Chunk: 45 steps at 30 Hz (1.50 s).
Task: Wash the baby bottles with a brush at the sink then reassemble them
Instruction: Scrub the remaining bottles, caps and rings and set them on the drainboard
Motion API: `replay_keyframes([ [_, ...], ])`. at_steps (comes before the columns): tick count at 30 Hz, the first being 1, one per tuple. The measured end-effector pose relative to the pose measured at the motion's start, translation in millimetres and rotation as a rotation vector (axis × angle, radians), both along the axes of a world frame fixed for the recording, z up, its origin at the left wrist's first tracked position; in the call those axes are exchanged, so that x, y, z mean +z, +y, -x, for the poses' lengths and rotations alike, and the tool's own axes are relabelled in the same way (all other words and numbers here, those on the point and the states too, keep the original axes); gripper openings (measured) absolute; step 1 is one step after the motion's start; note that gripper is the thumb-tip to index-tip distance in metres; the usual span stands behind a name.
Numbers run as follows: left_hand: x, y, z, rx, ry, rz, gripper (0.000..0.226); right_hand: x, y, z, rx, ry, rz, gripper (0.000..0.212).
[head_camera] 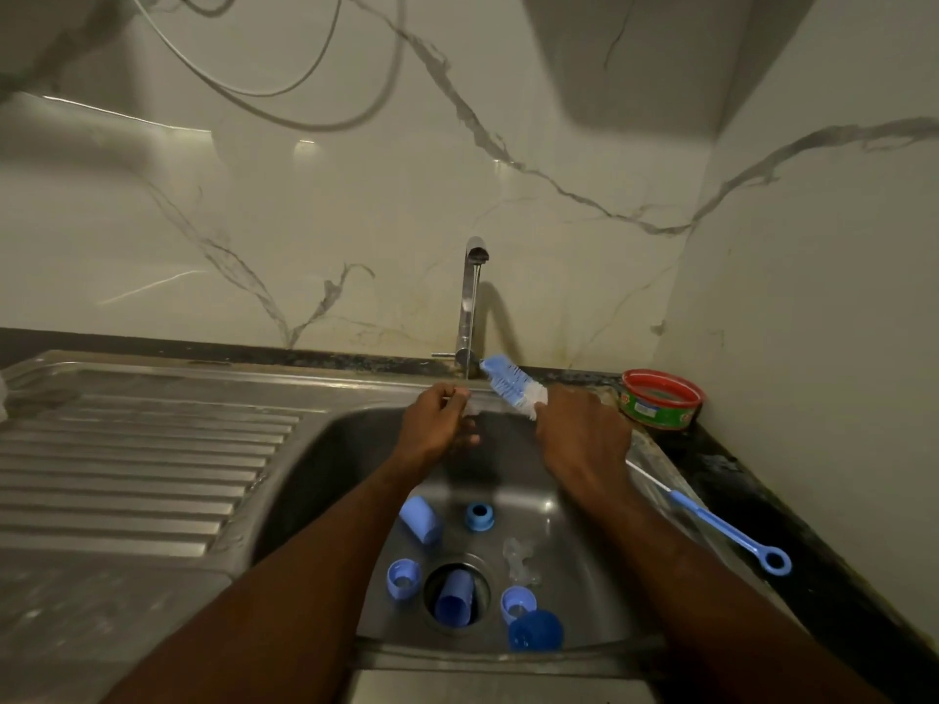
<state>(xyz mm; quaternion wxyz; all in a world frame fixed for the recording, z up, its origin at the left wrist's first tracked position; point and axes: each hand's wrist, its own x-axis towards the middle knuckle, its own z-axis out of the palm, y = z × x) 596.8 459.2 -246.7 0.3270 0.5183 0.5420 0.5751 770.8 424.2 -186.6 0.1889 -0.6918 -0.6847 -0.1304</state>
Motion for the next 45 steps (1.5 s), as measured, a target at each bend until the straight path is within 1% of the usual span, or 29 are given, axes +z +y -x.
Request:
replay_keyframes([
  [4, -7, 3, 6, 0.104, 0.338, -0.126, 0.017, 0, 3, -1, 0.033, 0.008, 0.026, 0.025],
  [6, -9, 9, 9, 0.144, 0.512, -0.163, 0.034, 1, 3, -2, 0.037, 0.003, 0.0, 0.027],
  [7, -8, 10, 10, 0.169, 0.553, -0.16, 0.044, 2, 2, -2, 0.038, -0.005, -0.008, 0.028],
  [8, -7, 9, 11, 0.197, 0.549, -0.163, 0.051, 4, 1, -3, 0.035, -0.014, -0.007, 0.03],
  [10, -4, 8, 11, 0.243, 0.451, -0.178, 0.054, 11, 1, -5, 0.028, -0.021, -0.015, 0.033],
  [12, -2, 6, 12, 0.238, 0.372, -0.152, 0.054, 16, 1, -7, 0.024, -0.026, -0.046, 0.033],
  [14, -3, 4, 11, 0.208, 0.352, -0.1, 0.049, 15, 0, -9, 0.038, -0.053, -0.053, 0.032],
  [16, -4, 6, 10, 0.186, 0.348, -0.08, 0.038, 11, 1, -14, 0.053, -0.068, -0.053, 0.031],
  [18, -6, 6, 10, 0.172, 0.348, -0.094, 0.033, 6, 4, -21, 0.047, -0.035, -0.047, 0.03],
  [21, -7, 6, 11, 0.17, 0.388, -0.104, 0.034, 4, 7, -28, 0.086, -0.042, -0.061, 0.033],
  [26, -8, 10, 18, 0.201, 0.413, -0.097, 0.032, 4, 7, -37, 0.178, -0.119, -0.197, 0.038],
  [30, -8, 8, 19, 0.183, 0.434, -0.121, 0.031, 7, 6, -38, 0.24, -0.195, -0.203, 0.04],
  [33, -10, 8, 18, 0.153, 0.494, -0.135, 0.031, 6, 6, -39, 0.321, -0.248, -0.208, 0.039],
  [35, -10, 8, 22, 0.123, 0.58, -0.171, 0.031, 9, 6, -40, 0.403, -0.283, -0.188, 0.036],
  [39, -4, 0, 36, -0.086, 0.911, -0.195, 0.03, 16, 6, -46, 0.553, -0.432, -0.208, 0.026],
  [41, -2, 0, 45, -0.136, 0.981, -0.202, 0.03, 11, 8, -44, 0.603, -0.516, -0.278, 0.017],
  [43, -2, 1, 55, -0.156, 1.008, -0.189, 0.031, 6, 10, -38, 0.629, -0.576, -0.358, 0.026],
  [45, -2, 0, 62, -0.157, 1.048, -0.165, 0.03, 2, 11, -32, 0.686, -0.579, -0.438, 0.031],
])
